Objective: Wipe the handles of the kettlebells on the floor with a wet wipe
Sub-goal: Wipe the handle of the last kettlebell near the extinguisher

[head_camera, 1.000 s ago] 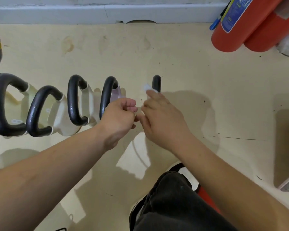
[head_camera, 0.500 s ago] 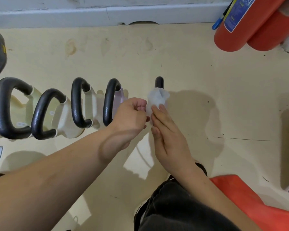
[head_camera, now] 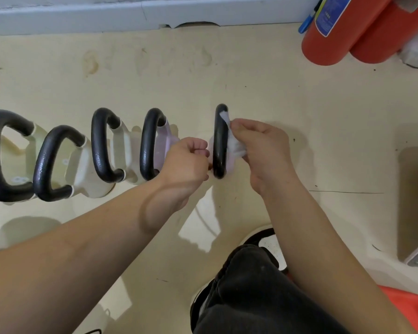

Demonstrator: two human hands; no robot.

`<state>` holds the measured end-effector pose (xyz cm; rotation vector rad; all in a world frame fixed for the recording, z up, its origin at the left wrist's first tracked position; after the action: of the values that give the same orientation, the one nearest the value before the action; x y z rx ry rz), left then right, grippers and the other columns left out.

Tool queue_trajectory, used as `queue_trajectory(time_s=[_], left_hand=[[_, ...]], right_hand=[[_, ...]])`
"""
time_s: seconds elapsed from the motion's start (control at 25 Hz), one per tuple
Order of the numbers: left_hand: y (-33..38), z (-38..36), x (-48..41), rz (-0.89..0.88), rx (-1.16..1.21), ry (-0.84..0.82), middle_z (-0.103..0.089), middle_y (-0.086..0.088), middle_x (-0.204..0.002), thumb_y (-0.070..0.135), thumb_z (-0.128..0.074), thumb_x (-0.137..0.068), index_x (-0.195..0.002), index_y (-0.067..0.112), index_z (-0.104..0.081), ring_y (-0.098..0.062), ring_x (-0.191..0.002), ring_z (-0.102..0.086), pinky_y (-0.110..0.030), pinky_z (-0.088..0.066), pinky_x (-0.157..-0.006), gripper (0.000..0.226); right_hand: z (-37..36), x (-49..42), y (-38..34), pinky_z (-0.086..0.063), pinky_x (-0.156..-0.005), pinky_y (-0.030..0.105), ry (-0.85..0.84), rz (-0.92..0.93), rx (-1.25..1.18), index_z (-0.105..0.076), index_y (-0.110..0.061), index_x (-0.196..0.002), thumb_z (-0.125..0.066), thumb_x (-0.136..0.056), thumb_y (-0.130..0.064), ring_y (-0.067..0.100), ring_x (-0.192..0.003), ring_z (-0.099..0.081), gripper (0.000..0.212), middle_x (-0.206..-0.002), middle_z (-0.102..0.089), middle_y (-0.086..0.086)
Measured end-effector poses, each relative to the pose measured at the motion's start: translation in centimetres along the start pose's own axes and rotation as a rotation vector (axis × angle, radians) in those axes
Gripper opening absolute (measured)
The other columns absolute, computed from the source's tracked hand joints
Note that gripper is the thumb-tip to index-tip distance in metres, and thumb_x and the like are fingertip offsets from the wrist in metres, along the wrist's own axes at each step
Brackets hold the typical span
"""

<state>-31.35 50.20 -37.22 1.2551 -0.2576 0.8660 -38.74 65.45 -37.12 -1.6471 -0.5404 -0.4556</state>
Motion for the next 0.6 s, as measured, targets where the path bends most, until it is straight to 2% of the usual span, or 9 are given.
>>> queue_trajectory(time_s=[0.08,0.16,0.24,0.32,0.44,0.48,0.52,0.56,0.6], left_hand=[[1.3,-0.1,0.0,-0.105,-0.114,0.01,-0.071,-0.003,-0.086,0.021,-0.054,-0.097,-0.1,0.012,-0.069,-0.021,-0.082,-0.07,-0.034,-0.057,-0.072,0.017],[2.9,-0.8,0.2,-0.226,-0.335,0.005,-0.068,0.003,-0.07,0.039,-0.061,-0.094,-0.094,0.018,-0.066,-0.01,-0.06,-0.062,-0.024,-0.048,-0.056,0.021],[4.1,-1.4,0.4,-0.31,-0.518,0.014,-0.064,0.004,-0.062,0.041,-0.064,-0.091,-0.091,0.017,-0.061,-0.011,-0.053,-0.058,-0.023,-0.038,-0.049,0.024],[4.7,-1.4,0.3,-0.347,-0.595,0.024,-0.066,-0.001,-0.061,0.038,-0.062,-0.09,-0.088,0.014,-0.061,-0.016,-0.056,-0.062,-0.023,-0.04,-0.049,0.024],[4.0,0.9,-0.3,-0.321,-0.62,0.078,-0.065,0.0,-0.061,0.034,-0.06,-0.09,-0.081,0.016,-0.059,-0.014,-0.058,-0.062,-0.022,-0.041,-0.05,0.02],[3.7,2.0,-0.7,-0.314,-0.645,0.112,-0.064,0.0,-0.064,0.033,-0.059,-0.09,-0.081,0.018,-0.058,-0.016,-0.061,-0.062,-0.025,-0.04,-0.052,0.018],[3.2,3.1,-1.2,-0.3,-0.668,0.137,-0.063,-0.001,-0.067,0.033,-0.058,-0.092,-0.082,0.017,-0.058,-0.019,-0.063,-0.061,-0.026,-0.04,-0.055,0.019],[2.7,4.1,-1.6,-0.279,-0.684,0.144,-0.062,-0.003,-0.069,0.032,-0.057,-0.093,-0.084,0.016,-0.059,-0.022,-0.065,-0.061,-0.027,-0.04,-0.056,0.019],[2.2,4.8,-1.9,-0.262,-0.688,0.137,-0.061,-0.005,-0.07,0.031,-0.057,-0.094,-0.085,0.014,-0.061,-0.024,-0.066,-0.061,-0.028,-0.04,-0.058,0.02]], right_hand=[[1.6,-0.2,0.4,-0.059,-0.075,0.021,0.111,0.019,0.047,-0.078,-0.022,-0.074,-0.076,-0.086,-0.012,0.006,-0.081,-0.073,0.016,-0.081,-0.079,-0.011],[2.7,-0.7,0.9,-0.053,-0.061,0.01,0.205,0.034,0.077,-0.076,-0.023,-0.072,-0.071,-0.088,-0.011,0.002,-0.072,-0.068,0.021,-0.074,-0.076,-0.012],[2.7,-1.4,1.3,-0.049,-0.057,0.011,0.251,0.022,0.108,-0.077,-0.009,-0.081,-0.067,-0.089,-0.011,0.006,-0.072,-0.061,0.014,-0.081,-0.077,0.005],[2.6,-2.1,1.6,-0.048,-0.063,0.021,0.275,0.057,0.118,-0.072,0.006,-0.089,-0.065,-0.088,-0.012,0.011,-0.071,-0.054,0.019,-0.085,-0.072,0.02],[3.0,-2.8,1.8,-0.044,-0.068,0.029,0.292,0.128,0.159,-0.063,0.01,-0.087,-0.061,-0.088,-0.014,0.012,-0.072,-0.036,0.024,-0.069,-0.057,0.013],[2.9,-3.1,1.6,-0.024,-0.073,0.03,0.272,0.157,0.187,-0.062,0.011,-0.085,-0.06,-0.089,-0.014,0.01,-0.079,-0.029,0.025,-0.07,-0.059,0.018],[2.5,-3.2,1.4,-0.049,-0.093,0.035,0.245,0.182,0.232,-0.064,0.008,-0.082,-0.06,-0.09,-0.015,0.018,-0.105,-0.032,0.025,-0.072,-0.063,0.022],[1.7,-3.3,1.2,-0.042,-0.063,0.026,0.211,0.21,0.284,-0.066,0.001,-0.074,-0.059,-0.091,-0.015,0.004,-0.078,-0.03,0.024,-0.068,-0.061,0.019],[0.4,-3.2,1.0,-0.026,-0.066,0.026,0.17,0.239,0.336,-0.062,-0.01,-0.066,-0.058,-0.091,-0.015,0.014,-0.058,-0.038,0.026,-0.062,-0.055,0.009]])
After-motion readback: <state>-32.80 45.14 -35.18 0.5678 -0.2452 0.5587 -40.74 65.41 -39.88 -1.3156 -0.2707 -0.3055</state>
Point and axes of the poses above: each hand's wrist, its own x-axis away from the middle knuckle, its own z-axis out of the back of the hand, y = z × x, the point moved 8 cm from there along -x, towards the middle knuckle
